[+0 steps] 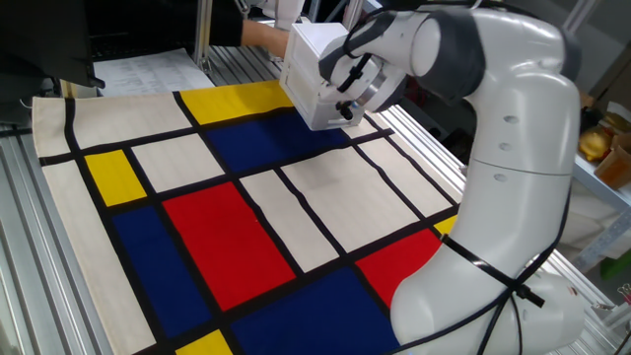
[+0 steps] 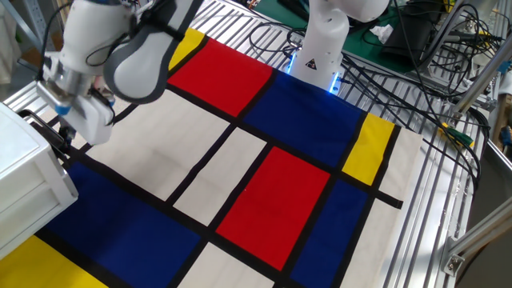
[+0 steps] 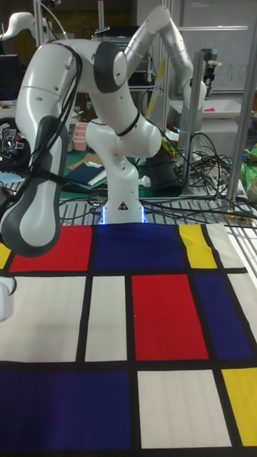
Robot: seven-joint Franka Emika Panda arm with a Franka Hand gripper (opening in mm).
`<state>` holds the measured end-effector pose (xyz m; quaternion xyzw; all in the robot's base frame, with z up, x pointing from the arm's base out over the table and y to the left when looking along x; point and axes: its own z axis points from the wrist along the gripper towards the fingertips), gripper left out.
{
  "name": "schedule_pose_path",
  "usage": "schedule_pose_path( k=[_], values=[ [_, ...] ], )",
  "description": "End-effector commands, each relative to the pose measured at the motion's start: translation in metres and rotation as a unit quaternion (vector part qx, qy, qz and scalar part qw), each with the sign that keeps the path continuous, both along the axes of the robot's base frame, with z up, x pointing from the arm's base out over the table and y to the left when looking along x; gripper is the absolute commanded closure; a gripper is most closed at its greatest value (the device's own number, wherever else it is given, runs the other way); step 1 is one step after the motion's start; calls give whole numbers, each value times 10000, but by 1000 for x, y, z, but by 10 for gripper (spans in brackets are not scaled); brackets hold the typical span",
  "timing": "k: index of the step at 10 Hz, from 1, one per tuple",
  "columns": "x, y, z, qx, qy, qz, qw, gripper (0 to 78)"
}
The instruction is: Use the gripper to push and close the drawer
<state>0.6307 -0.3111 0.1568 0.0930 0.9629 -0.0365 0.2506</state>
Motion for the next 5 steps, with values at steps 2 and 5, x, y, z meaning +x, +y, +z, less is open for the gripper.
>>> schedule_pose_path(
  k=[2, 5],
  values=[
    [6, -17, -4, -325, -282, -391, 9983, 776],
    [8, -15, -13, -287, -112, -435, 9986, 776]
  ],
)
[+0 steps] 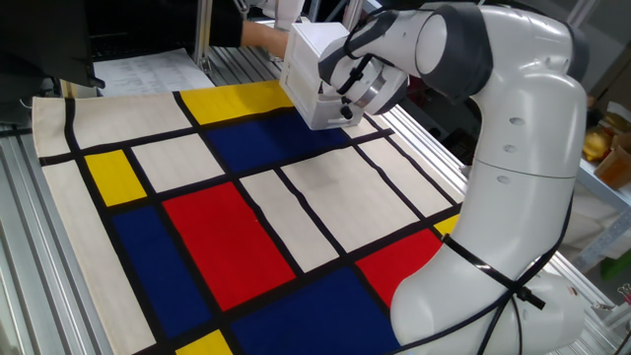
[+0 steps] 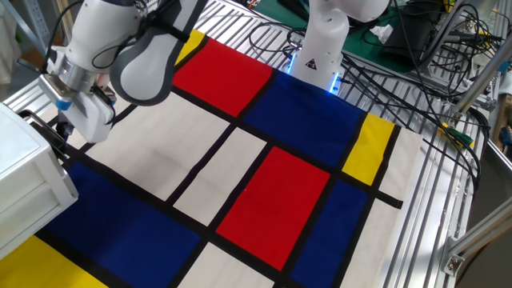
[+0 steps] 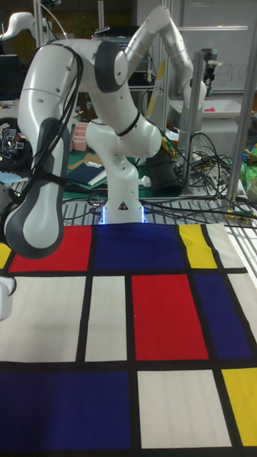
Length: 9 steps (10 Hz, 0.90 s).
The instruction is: Use the gripper to push and close the drawer
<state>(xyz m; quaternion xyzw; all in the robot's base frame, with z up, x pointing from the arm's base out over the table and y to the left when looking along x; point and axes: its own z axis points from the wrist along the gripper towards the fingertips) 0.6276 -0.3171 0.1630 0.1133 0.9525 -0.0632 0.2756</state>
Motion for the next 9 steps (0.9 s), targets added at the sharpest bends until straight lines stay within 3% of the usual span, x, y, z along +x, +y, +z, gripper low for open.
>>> schedule_pose_path(
  k=[1, 2, 4, 5, 8, 9],
  values=[
    [11, -9, -21, -20, 141, -158, 9998, 776],
    [13, -7, -29, -126, -3, -161, 9998, 776],
    [12, -6, -29, -92, 256, -87, 9996, 776],
    [9, -3, -28, -68, 507, -77, 9987, 776],
    [-5, 14, -18, 135, 729, -216, 9970, 776],
    [-8, 18, -17, 266, 879, -264, 9954, 776]
  ],
)
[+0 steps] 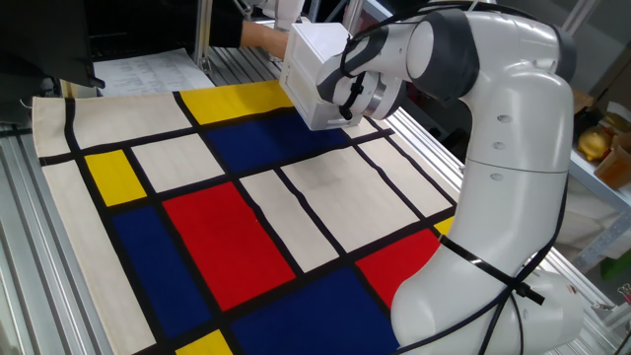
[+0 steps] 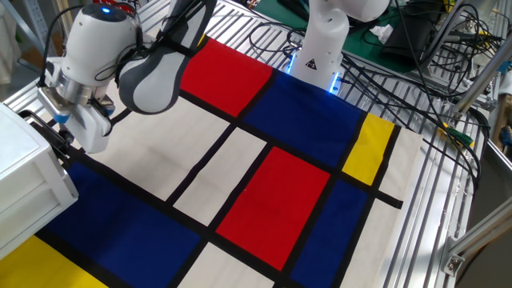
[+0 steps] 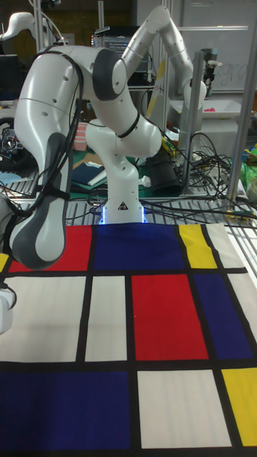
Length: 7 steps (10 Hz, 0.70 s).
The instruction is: Use the gripper to push and close the drawer
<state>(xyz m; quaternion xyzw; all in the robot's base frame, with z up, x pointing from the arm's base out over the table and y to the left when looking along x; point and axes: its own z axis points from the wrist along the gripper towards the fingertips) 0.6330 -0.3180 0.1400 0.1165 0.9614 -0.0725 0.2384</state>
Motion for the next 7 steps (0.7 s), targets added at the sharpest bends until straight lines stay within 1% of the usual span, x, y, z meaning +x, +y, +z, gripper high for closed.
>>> schedule_pose_path(
  k=[1, 2, 3, 4, 5, 6, 7],
  values=[
    [-16, 23, 7, 355, 732, -196, 9965, 776],
    [-18, 25, 8, 352, 908, -175, 9951, 776],
    [-18, 26, 9, 418, 997, -179, 9940, 776],
    [-18, 26, 9, 694, 1075, -197, 9916, 776],
    [-18, 26, 9, 689, 1029, -218, 9921, 776],
    [-18, 27, 8, 726, 859, -273, 9933, 776],
    [-15, 28, 2, 706, 663, -344, 9947, 776]
  ],
)
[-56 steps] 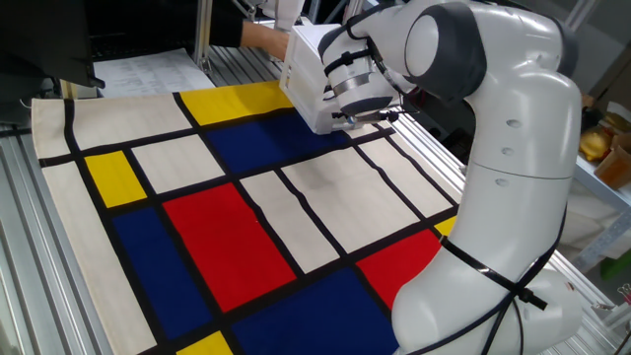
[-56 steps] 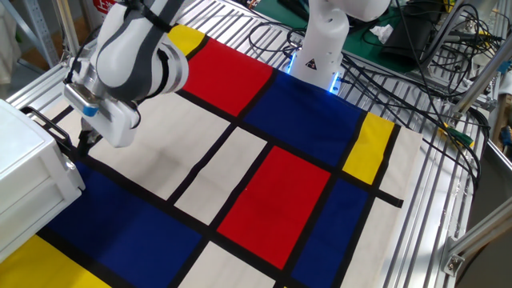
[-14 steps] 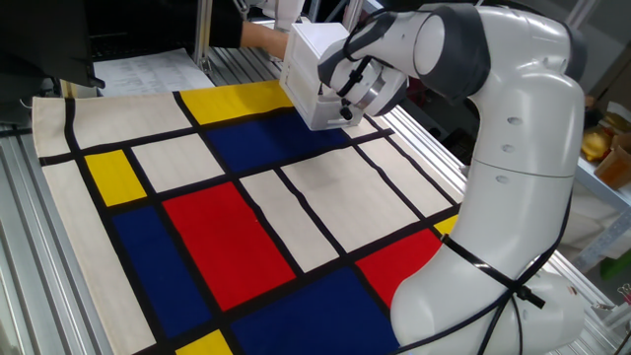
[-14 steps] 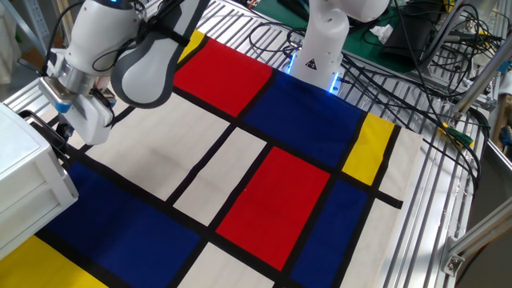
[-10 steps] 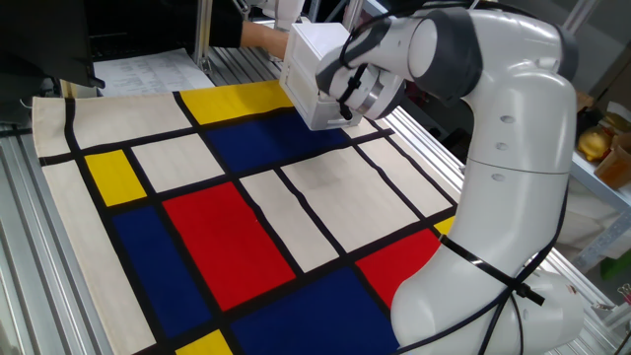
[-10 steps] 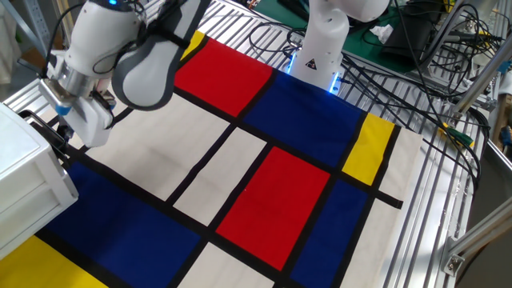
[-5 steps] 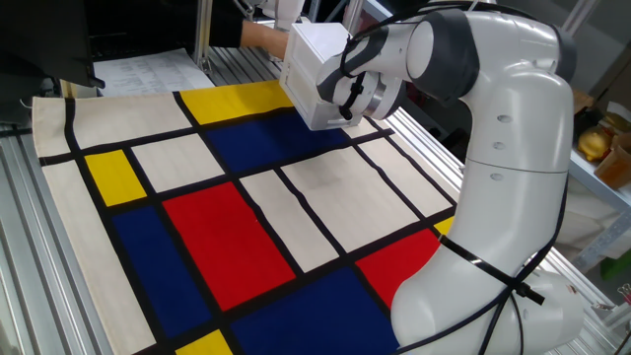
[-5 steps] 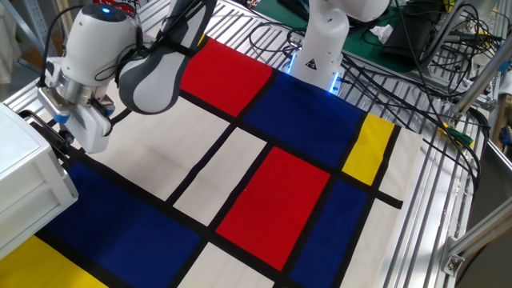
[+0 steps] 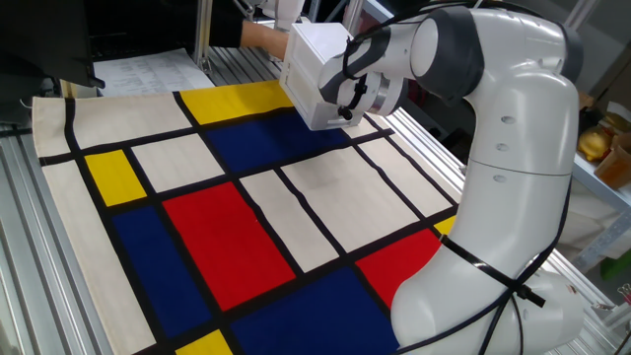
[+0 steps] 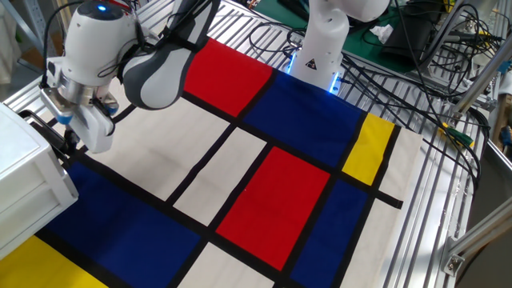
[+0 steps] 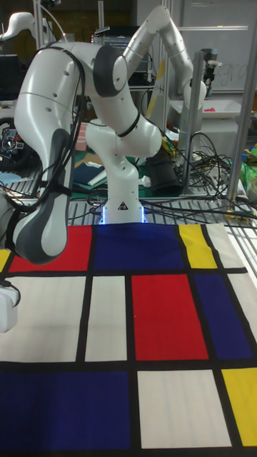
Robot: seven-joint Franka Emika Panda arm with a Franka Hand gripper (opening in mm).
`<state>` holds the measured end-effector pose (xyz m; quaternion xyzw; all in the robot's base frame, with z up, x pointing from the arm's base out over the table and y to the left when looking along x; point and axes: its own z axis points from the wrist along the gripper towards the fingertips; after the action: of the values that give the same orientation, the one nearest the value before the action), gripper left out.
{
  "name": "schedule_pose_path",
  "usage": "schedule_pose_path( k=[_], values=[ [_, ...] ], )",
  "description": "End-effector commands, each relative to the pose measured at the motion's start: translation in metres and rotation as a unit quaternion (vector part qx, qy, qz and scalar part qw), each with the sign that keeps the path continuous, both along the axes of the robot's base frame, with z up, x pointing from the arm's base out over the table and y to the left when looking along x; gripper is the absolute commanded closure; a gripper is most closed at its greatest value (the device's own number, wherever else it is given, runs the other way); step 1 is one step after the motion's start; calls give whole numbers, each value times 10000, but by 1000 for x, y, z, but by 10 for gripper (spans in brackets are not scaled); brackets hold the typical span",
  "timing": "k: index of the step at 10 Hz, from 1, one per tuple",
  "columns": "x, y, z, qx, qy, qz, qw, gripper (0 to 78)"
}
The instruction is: Use the gripper to push and close the drawer
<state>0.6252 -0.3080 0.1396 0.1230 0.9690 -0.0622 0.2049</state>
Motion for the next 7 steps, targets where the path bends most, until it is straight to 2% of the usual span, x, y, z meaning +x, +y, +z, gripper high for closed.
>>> schedule_pose_path(
  k=[1, 2, 4, 7],
  values=[
    [-6, 19, 1, 535, 297, -323, 9976, 776],
    [-1, 20, 1, 519, 233, -380, 9977, 776],
    [6, 20, 3, 553, 13, -415, 9976, 776],
    [11, 21, -2, 609, -172, -570, 9964, 776]
  ],
)
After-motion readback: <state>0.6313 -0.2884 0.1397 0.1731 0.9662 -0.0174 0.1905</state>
